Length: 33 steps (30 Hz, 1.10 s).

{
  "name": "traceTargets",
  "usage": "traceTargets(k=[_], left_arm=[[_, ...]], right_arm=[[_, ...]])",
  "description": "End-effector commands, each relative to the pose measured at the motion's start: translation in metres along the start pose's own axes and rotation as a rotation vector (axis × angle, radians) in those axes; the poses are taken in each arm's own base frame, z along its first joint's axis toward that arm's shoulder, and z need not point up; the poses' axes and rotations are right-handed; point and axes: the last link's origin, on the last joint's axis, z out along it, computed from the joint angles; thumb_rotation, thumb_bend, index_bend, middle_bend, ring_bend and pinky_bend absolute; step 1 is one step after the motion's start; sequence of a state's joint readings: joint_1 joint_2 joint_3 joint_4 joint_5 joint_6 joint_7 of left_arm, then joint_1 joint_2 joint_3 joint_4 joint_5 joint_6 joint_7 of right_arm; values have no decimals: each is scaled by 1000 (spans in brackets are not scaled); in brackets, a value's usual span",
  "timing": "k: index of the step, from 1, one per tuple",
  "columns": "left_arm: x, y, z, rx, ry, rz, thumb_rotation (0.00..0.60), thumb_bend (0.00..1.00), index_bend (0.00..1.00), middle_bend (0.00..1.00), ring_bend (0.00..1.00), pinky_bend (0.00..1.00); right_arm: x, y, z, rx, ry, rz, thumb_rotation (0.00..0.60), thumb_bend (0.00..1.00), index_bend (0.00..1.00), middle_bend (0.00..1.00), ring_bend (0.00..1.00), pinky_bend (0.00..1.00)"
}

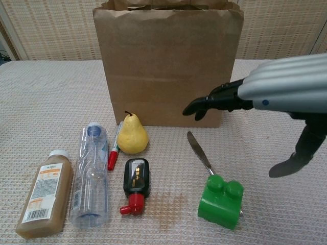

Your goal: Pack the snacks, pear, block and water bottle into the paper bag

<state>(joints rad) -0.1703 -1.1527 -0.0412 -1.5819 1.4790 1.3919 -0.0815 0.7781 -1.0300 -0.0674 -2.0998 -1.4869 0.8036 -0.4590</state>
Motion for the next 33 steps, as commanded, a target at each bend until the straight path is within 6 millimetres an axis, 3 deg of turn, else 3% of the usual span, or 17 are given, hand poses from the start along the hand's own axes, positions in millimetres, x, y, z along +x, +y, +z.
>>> traceTargets(k=[1, 9, 16, 33], left_arm=[[0, 0, 0, -1, -3, -3, 600, 343, 0, 0, 0, 69], [0, 1, -1, -11, -16, -6, 600, 343, 0, 0, 0, 69], [-2, 0, -1, -7, -39, 6, 600, 344, 0, 0, 0, 69], [-2, -2, 1, 13, -56, 25, 600, 343, 0, 0, 0, 69]], right_arm=[[-18, -10, 18, 27, -76, -5, 600, 7, 0, 121, 69, 238], [-41, -25, 51, 42, -182, 0, 600, 1, 0, 121, 64, 229], [-51, -34, 65, 29, -233, -25, 600, 1, 0, 122, 65, 229], [-62, -28, 59, -48, -305, -60, 600, 22, 60, 137, 105, 267]])
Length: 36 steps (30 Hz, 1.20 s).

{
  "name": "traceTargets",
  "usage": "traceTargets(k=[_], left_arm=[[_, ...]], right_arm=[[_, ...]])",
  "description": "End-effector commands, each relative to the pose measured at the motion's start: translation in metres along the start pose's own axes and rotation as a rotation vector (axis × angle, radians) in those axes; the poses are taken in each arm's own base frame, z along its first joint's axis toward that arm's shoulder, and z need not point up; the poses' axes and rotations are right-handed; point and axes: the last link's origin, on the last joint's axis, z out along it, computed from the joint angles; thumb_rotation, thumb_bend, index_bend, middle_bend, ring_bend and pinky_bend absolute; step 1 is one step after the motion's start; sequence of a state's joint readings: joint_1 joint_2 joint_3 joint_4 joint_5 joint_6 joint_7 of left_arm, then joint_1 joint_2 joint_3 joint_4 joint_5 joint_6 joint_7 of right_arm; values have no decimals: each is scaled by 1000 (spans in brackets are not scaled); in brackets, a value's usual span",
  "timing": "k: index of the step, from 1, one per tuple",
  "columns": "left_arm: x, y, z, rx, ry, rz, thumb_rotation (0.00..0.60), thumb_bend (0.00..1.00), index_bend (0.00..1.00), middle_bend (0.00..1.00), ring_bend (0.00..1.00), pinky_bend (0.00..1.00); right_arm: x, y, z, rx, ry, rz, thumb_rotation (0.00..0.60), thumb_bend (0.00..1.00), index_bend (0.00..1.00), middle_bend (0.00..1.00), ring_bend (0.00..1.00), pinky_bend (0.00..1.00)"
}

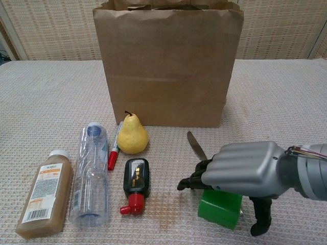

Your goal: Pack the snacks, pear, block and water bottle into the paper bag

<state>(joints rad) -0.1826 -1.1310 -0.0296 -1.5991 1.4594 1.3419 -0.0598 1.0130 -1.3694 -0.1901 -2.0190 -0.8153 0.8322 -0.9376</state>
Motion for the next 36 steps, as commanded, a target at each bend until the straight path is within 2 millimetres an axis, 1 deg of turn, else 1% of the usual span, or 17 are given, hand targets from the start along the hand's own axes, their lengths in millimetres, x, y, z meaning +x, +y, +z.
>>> traceTargets(k=[1, 2, 3, 5, 7, 9, 12, 15, 18, 22, 23, 27, 30, 33, 36], left_arm=[[0, 0, 0, 0, 0, 1, 600, 343, 0, 0, 0, 69], [0, 0, 0, 1, -1, 2, 600, 343, 0, 0, 0, 69], [0, 0, 0, 1, -3, 5, 600, 343, 0, 0, 0, 69], [0, 0, 0, 3, -1, 5, 600, 344, 0, 0, 0, 69], [0, 0, 0, 6, 0, 4, 600, 343, 0, 0, 0, 69], [1, -1, 0, 9, 1, 1, 600, 343, 0, 0, 0, 69], [2, -2, 1, 10, 2, 0, 600, 343, 0, 0, 0, 69], [2, -1, 1, 8, 3, 1, 600, 343, 0, 0, 0, 69], [2, -1, 1, 7, 4, 1, 600, 343, 0, 0, 0, 69], [2, -1, 1, 7, 4, 3, 600, 342, 0, 0, 0, 69], [2, -1, 0, 7, 4, 3, 600, 342, 0, 0, 0, 70], [2, -1, 0, 8, 6, 2, 600, 342, 0, 0, 0, 69], [2, -1, 0, 8, 5, 3, 600, 342, 0, 0, 0, 69], [1, 0, 0, 5, 7, 4, 600, 341, 0, 0, 0, 69], [1, 0, 0, 6, 7, 3, 600, 342, 0, 0, 0, 69]], right_arm=[[-1, 1, -1, -8, 2, 0, 600, 51, 102, 162, 143, 305], [0, 1, 0, -17, 17, 4, 600, 115, 201, 226, 226, 389], [3, 1, 3, -30, 60, -4, 600, 192, 328, 318, 331, 492], [0, 0, 4, -36, 96, -26, 600, 272, 524, 458, 483, 642], [-2, -1, 4, -37, 121, -28, 600, 305, 646, 548, 588, 739], [-2, 0, 2, -35, 139, -24, 600, 321, 698, 586, 629, 773], [1, 2, -1, -40, 166, -6, 600, 336, 733, 609, 645, 791], [7, 5, -6, -44, 199, 21, 600, 338, 741, 616, 649, 793], [24, 6, -13, -42, 283, 51, 600, 337, 741, 616, 649, 793], [58, 4, -24, -31, 484, 110, 600, 337, 740, 616, 650, 793], [70, 6, -28, -35, 565, 131, 600, 338, 740, 616, 650, 793], [107, 13, -41, -67, 821, 147, 600, 336, 729, 616, 645, 788], [134, 23, -50, -108, 991, 149, 600, 336, 715, 616, 636, 776], [158, 35, -55, -176, 1113, 186, 600, 335, 704, 616, 626, 764], [175, 52, -55, -288, 1161, 162, 600, 336, 687, 616, 618, 742]])
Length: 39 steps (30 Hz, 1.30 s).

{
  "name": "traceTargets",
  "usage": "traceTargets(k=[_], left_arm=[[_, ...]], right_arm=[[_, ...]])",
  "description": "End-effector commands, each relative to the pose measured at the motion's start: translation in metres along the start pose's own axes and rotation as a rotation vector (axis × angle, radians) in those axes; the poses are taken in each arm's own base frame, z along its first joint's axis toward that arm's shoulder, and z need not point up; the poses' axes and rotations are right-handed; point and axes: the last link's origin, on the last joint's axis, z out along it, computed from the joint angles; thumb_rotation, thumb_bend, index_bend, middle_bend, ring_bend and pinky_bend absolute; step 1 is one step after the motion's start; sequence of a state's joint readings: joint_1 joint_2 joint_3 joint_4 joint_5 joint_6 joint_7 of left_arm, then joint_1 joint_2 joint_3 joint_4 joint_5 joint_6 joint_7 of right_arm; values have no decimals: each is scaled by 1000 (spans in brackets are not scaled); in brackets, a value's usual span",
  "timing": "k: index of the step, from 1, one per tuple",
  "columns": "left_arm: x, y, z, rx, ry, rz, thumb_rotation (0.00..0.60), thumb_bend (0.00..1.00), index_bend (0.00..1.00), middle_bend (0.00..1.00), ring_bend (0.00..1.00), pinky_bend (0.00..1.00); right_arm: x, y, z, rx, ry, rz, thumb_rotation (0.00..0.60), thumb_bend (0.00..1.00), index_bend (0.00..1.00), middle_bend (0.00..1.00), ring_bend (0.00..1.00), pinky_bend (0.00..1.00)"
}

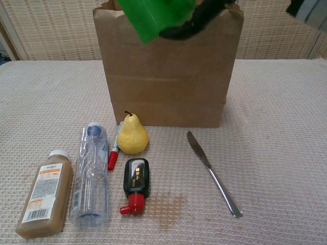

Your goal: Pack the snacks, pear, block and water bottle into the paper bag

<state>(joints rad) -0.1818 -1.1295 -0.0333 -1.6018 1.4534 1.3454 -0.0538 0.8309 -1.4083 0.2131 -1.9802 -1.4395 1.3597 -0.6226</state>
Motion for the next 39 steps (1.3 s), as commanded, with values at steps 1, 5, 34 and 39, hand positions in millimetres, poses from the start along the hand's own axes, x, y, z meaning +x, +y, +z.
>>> traceTargets(k=[1, 5, 34, 39], left_arm=[[0, 0, 0, 0, 1, 0, 600, 343, 0, 0, 0, 69], [0, 0, 0, -2, 0, -1, 600, 341, 0, 0, 0, 69], [1, -1, -1, 1, -7, -14, 600, 343, 0, 0, 0, 69], [1, 0, -1, -2, -7, -13, 600, 344, 0, 0, 0, 69]], right_arm=[[12, 19, 25, -121, 100, -78, 600, 336, 681, 616, 616, 737], [11, 37, 37, -207, 91, -176, 600, 335, 663, 616, 591, 717], [-44, 68, 74, -430, -71, -340, 600, 3, 1, 191, 139, 452], [-37, 69, 71, -431, -67, -331, 600, 0, 0, 169, 116, 417]])
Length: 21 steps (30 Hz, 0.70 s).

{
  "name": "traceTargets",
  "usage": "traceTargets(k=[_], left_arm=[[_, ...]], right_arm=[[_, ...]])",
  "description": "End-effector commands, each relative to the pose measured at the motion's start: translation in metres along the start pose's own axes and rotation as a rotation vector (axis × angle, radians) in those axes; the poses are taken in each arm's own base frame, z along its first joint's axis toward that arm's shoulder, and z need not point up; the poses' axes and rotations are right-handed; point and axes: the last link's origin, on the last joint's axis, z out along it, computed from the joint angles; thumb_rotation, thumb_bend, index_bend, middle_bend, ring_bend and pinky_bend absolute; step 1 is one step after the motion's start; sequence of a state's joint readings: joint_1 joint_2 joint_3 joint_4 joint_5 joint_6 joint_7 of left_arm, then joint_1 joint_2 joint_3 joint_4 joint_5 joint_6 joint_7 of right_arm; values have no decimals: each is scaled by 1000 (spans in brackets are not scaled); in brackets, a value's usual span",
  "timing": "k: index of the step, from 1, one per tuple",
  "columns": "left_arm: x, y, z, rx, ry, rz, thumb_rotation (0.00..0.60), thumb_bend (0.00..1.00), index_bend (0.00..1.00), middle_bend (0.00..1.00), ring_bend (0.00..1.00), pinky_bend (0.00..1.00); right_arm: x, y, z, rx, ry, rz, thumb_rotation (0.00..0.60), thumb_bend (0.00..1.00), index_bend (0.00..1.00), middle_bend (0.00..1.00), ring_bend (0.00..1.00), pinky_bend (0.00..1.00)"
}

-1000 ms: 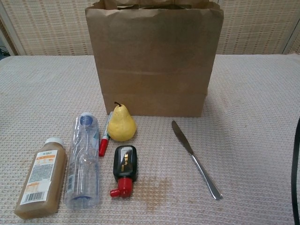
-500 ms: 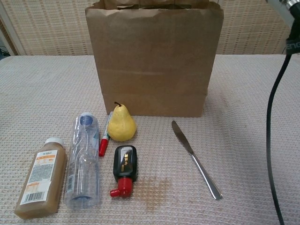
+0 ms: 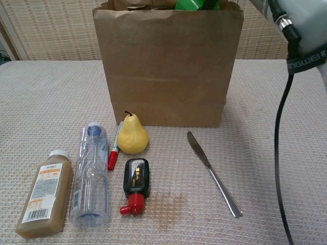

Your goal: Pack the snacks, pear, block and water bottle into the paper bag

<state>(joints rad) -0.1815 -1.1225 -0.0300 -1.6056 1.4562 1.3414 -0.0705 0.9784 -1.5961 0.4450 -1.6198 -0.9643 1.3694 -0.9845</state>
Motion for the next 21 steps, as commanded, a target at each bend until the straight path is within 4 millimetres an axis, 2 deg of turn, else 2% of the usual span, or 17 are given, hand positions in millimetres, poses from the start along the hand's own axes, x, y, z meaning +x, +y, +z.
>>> traceTargets(k=[1, 5, 8, 14, 21], left_arm=[[0, 0, 0, 0, 1, 0, 600, 343, 0, 0, 0, 69], [0, 0, 0, 3, 2, -1, 600, 343, 0, 0, 0, 69], [0, -1, -1, 4, 2, 0, 600, 343, 0, 0, 0, 69], [-1, 0, 0, 1, -3, 7, 600, 342, 0, 0, 0, 69], [-2, 1, -1, 1, -1, 16, 600, 344, 0, 0, 0, 69]], right_arm=[[3, 3, -2, -2, -1, 1, 600, 0, 0, 169, 116, 417], [11, 4, -9, 23, 2, 57, 600, 0, 0, 169, 117, 414], [20, 4, -23, 71, 14, 156, 600, 0, 38, 169, 124, 415], [42, 7, -60, 264, -40, 320, 600, 0, 78, 169, 126, 416], [51, -2, -93, 474, -151, 352, 600, 0, 78, 169, 126, 416]])
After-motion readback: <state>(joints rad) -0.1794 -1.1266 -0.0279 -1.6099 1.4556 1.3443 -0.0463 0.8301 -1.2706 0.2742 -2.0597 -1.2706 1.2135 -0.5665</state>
